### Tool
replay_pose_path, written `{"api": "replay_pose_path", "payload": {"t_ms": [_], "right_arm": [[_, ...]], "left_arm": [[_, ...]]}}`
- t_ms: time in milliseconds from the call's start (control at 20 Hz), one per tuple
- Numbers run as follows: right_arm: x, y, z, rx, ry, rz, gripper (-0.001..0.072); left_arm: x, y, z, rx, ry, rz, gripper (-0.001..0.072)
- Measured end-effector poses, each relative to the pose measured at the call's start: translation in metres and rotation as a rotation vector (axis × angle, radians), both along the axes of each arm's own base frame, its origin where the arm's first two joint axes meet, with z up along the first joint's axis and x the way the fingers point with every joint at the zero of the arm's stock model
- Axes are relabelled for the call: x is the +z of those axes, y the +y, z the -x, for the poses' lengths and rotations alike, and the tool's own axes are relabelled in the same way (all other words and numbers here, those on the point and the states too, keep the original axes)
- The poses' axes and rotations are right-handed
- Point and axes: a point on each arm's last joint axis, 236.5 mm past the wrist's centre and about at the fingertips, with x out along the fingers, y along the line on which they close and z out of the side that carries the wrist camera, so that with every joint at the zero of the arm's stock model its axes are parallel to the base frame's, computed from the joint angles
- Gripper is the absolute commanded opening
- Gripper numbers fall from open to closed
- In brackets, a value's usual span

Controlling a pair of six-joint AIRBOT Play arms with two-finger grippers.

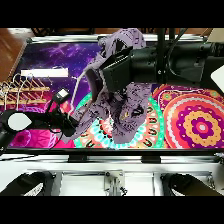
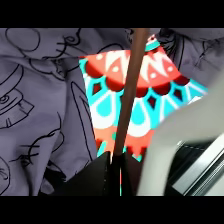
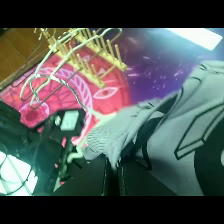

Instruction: Fold the shirts.

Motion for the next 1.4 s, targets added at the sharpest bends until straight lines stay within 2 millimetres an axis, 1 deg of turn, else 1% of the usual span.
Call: {"api": "replay_pose_path", "payload": {"t_ms": [100,200,300,400,450,500,550,600,700,800,900,950,1000,1050,1100,1150,1200,1250,1300,1400], "right_arm": [[-0.004,-0.001,0.001,0.001,0.009,0.015,0.0091],[-0.013,-0.003,0.002,0.001,0.038,0.042,0.0091],[-0.026,-0.002,0.002,0.007,0.075,0.073,0.0091],[-0.040,0.000,0.001,0.015,0.113,0.105,0.0092],[-0.047,0.001,0.000,0.018,0.130,0.120,0.0106],[-0.052,0.001,0.001,0.022,0.144,0.134,0.0192],[-0.056,0.001,0.002,0.026,0.159,0.144,0.0387],[-0.059,0.001,0.006,0.038,0.176,0.152,0.0469],[-0.055,-0.003,0.011,0.039,0.169,0.155,0.0468],[-0.042,-0.015,0.013,0.009,0.129,0.150,0.0469],[-0.023,-0.032,0.010,-0.064,0.070,0.130,0.0471],[-0.013,-0.047,0.005,-0.128,0.035,0.131,0.0539],[-0.007,-0.066,-0.003,-0.207,0.003,0.147,0.0630],[-0.004,-0.089,-0.014,-0.295,-0.028,0.179,0.0630],[-0.005,-0.116,-0.026,-0.393,-0.043,0.229,0.0630],[-0.010,-0.141,-0.036,-0.472,-0.043,0.277,0.0630],[-0.019,-0.165,-0.046,-0.535,-0.026,0.324,0.0630],[-0.032,-0.184,-0.054,-0.575,0.012,0.363,0.0630],[-0.051,-0.201,-0.063,-0.599,0.075,0.390,0.0630],[-0.089,-0.220,-0.073,-0.607,0.222,0.385,0.0630]], "left_arm": [[0.004,0.005,-0.003,0.020,-0.002,0.006,0.0061],[0.011,0.001,-0.003,0.002,-0.010,0.019,0.0060],[0.014,-0.011,0.008,-0.068,-0.010,0.024,0.0060],[0.011,-0.024,0.023,-0.140,0.007,0.015,0.0061],[0.011,-0.029,0.028,-0.164,0.011,0.014,0.0061],[0.011,-0.033,0.030,-0.176,0.010,0.015,0.0061],[0.012,-0.036,0.030,-0.179,0.004,0.018,0.0061],[0.014,-0.038,0.027,-0.173,-0.007,0.025,0.0061],[0.012,-0.034,0.025,-0.161,-0.005,0.014,0.0061],[0.009,-0.029,0.028,-0.158,0.015,0.000,0.0061],[0.007,-0.025,0.032,-0.161,0.037,-0.013,0.0061],[0.005,-0.024,0.035,-0.165,0.051,-0.019,0.0061],[0.004,-0.022,0.037,-0.169,0.063,-0.027,0.0061],[0.003,-0.021,0.039,-0.173,0.071,-0.033,0.0061],[0.002,-0.021,0.040,-0.176,0.075,-0.035,0.0060],[0.001,-0.020,0.043,-0.181,0.084,-0.039,0.0061],[0.001,-0.019,0.044,-0.184,0.087,-0.042,0.0061],[0.001,-0.019,0.045,-0.186,0.089,-0.043,0.0060],[0.001,-0.019,0.045,-0.187,0.090,-0.045,0.0060],[0.001,-0.018,0.045,-0.186,0.089,-0.045,0.0060]]}}
